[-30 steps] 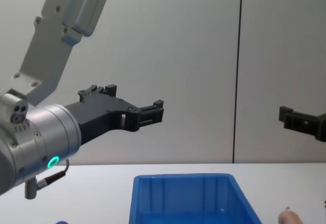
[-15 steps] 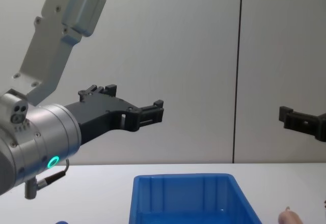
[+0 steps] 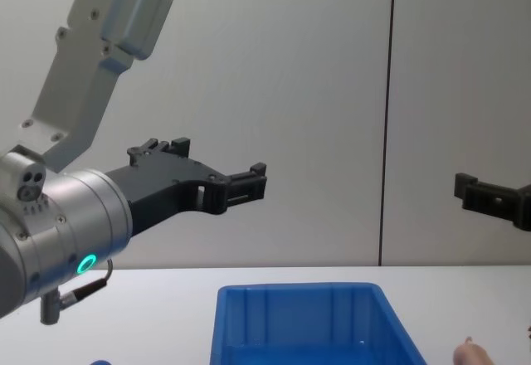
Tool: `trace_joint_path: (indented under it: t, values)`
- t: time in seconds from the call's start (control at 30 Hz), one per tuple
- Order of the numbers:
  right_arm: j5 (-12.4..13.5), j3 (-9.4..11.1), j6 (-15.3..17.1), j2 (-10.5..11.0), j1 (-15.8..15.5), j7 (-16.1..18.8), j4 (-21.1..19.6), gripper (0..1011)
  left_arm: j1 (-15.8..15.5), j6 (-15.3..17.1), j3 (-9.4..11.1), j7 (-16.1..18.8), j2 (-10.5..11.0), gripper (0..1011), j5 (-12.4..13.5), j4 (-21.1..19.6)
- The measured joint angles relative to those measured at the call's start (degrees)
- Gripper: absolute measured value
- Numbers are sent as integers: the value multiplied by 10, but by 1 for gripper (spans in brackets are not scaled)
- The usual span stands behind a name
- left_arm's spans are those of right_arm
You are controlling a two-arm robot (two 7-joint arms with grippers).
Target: Pick up the two dolls from the table and place them into the box.
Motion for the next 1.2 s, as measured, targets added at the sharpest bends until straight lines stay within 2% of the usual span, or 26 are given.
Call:
trace_joint_path:
  t: [0.57, 0.73, 0.9, 1.2]
  values:
    - [0, 0, 0, 0, 0, 0, 0, 1001, 0, 0, 0, 0, 0, 1001, 0, 0]
    - [2, 2, 0, 5, -9, -5, -6, 1001, 0, 0, 0, 0, 0, 1001, 0, 0]
    - [6, 9, 2, 20, -35, -26, -24, 1001, 0, 0, 0, 0, 0, 1001, 0, 0]
    - [11, 30, 17, 56, -92, -84, -58, 1001, 0, 0, 0, 0, 0, 1001, 0, 0]
